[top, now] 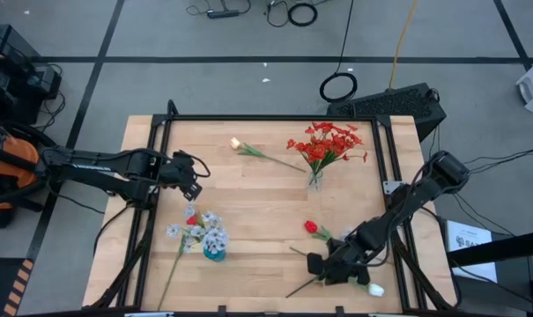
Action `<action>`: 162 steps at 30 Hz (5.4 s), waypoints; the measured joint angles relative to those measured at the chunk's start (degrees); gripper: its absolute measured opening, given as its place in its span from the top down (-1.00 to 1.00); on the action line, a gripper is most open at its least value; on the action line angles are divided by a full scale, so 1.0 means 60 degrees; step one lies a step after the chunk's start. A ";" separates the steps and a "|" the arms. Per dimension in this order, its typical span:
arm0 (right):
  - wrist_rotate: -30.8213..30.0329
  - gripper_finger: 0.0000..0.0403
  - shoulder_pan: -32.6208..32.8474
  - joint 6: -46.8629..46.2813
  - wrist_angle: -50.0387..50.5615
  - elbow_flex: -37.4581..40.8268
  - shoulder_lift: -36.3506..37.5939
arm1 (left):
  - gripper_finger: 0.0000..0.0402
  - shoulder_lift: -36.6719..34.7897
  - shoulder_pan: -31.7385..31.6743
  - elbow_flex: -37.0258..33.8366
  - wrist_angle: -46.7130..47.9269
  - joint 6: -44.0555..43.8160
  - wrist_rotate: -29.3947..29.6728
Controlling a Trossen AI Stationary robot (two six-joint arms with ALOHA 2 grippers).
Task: Sort flowers into vase by color
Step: Put the white flowers into the blue vase
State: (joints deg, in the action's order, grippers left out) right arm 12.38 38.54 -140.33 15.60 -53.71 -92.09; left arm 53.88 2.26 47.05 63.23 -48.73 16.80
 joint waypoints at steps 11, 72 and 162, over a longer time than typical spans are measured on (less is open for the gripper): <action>-0.0004 0.87 -0.0297 0.0433 -0.0152 0.0000 -0.0081 | 0.30 -0.0002 0.0000 0.0000 -0.0049 0.0018 0.0002; -0.3874 0.97 -0.0654 0.4134 0.5412 -0.3266 0.0289 | 0.30 -0.0002 0.0000 0.0001 -0.0144 0.0528 -0.0004; -0.4005 0.88 -0.3672 2.1598 -0.3785 -0.5519 -0.4609 | 0.30 0.0002 0.0003 0.0004 -0.0464 0.0444 -0.0484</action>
State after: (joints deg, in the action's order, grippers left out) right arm -11.65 16.50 -10.74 -7.11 -86.83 -119.74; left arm 53.89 2.28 47.07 60.45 -46.06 13.89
